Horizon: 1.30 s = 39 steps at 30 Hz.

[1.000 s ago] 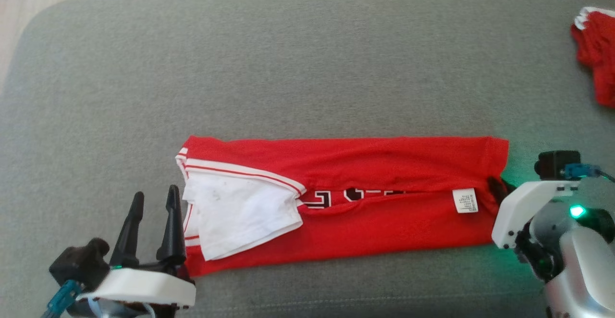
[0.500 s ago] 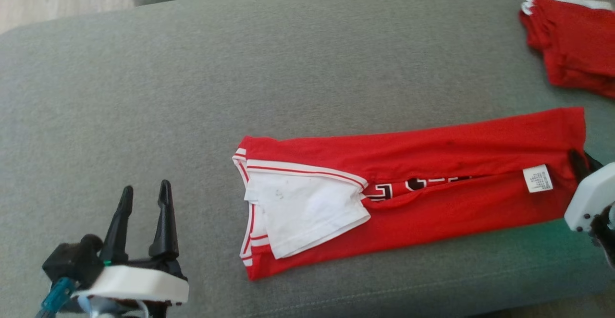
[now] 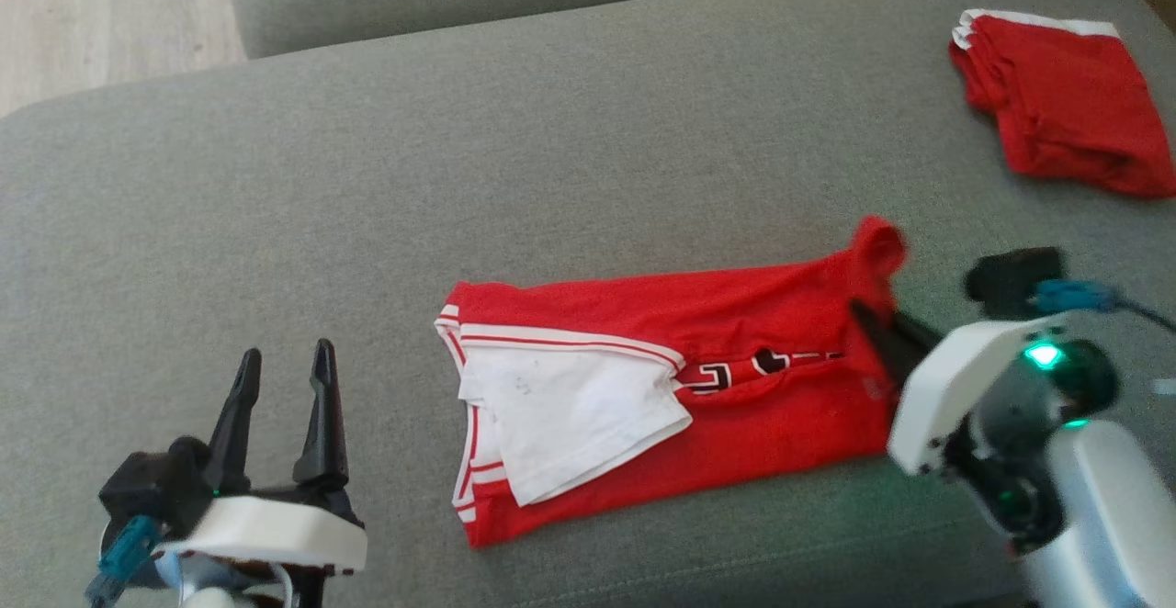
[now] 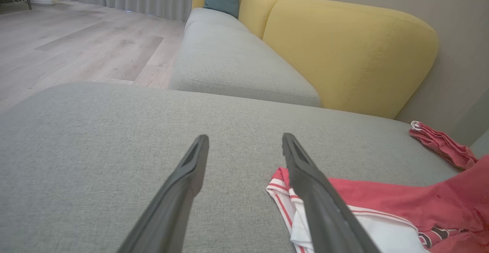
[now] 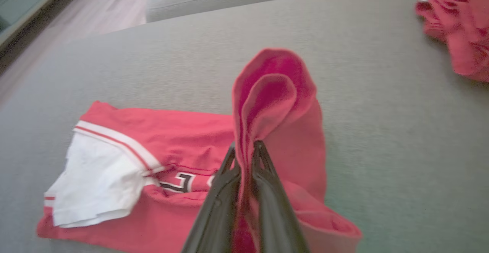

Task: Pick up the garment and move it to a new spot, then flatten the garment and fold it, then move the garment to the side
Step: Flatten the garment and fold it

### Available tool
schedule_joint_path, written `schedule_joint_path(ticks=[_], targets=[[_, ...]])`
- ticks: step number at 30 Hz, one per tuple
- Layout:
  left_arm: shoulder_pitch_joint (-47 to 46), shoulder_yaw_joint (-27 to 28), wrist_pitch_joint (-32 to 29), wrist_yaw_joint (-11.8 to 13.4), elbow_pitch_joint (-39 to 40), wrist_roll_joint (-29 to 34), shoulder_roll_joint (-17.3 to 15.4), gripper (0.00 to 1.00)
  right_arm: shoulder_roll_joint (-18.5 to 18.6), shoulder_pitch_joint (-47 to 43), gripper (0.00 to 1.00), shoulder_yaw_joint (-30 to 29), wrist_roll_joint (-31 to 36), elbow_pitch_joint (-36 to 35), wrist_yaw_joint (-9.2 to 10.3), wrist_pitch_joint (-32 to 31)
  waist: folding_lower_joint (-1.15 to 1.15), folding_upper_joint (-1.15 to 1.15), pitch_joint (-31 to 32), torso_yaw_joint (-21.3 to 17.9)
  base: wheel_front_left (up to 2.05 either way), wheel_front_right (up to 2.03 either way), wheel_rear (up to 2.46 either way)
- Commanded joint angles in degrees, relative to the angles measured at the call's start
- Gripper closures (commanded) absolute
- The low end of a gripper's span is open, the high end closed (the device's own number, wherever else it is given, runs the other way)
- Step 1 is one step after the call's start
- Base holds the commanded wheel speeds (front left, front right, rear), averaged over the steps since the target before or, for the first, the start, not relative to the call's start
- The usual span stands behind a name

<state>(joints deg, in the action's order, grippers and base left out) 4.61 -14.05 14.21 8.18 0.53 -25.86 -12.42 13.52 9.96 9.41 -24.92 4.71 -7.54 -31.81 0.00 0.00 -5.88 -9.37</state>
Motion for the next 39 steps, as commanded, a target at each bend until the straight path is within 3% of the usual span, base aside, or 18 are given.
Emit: schedule_joint_path(ticks=[1,8,16,33,35,36,37,39], targets=[[-2.06,1.94,0.54,0.34,1.52,0.24,-0.64,0.0,0.54,1.41,1.0,2.35,-0.98,-2.95,0.05,-0.15,0.0,0.0,0.48,0.43,0.0,0.0,0.0],[-2.07,1.51,0.6,0.04,1.16,-0.06,0.0,0.0,-3.63,2.64,1.0,11.6,-5.64,-4.48,0.05,0.96,0.0,0.0,1.4,2.55,0.0,0.0,0.0],[-2.97,0.22,0.66,-0.79,0.51,0.02,0.99,0.0,-9.98,5.05,1.0,18.13,-10.47,1.16,0.05,5.25,0.0,0.0,1.28,6.0,0.0,0.0,0.0],[-4.89,-2.12,0.72,-2.16,-1.81,0.28,2.64,0.0,-10.63,16.56,1.0,29.56,-27.38,20.94,0.05,18.01,0.0,0.0,1.15,12.41,0.0,0.0,0.0],[-4.93,-2.23,0.73,-2.2,-1.98,0.29,2.76,0.0,-10.63,17.72,0.54,30.92,-28.89,23.34,0.05,19.17,0.0,0.0,1.21,12.68,0.0,0.0,0.0],[-4.93,-2.25,0.73,-2.21,-2.05,0.29,2.81,0.0,-10.63,18.26,0.17,31.63,-29.7,24.27,0.05,19.7,0.0,0.0,1.23,12.76,0.0,0.0,0.0],[-4.93,-2.25,0.74,-2.22,-2.09,0.29,2.84,0.0,-10.63,18.79,0.0,32.31,-30.45,25.05,0.05,20.31,0.0,0.0,1.24,12.79,0.0,0.0,0.0],[-4.89,-2.16,0.74,-2.2,-2.13,0.28,2.87,0.0,-10.63,19.86,0.0,33.56,-31.84,26.14,0.05,21.62,0.0,0.0,1.22,12.69,0.0,0.0,0.0]])
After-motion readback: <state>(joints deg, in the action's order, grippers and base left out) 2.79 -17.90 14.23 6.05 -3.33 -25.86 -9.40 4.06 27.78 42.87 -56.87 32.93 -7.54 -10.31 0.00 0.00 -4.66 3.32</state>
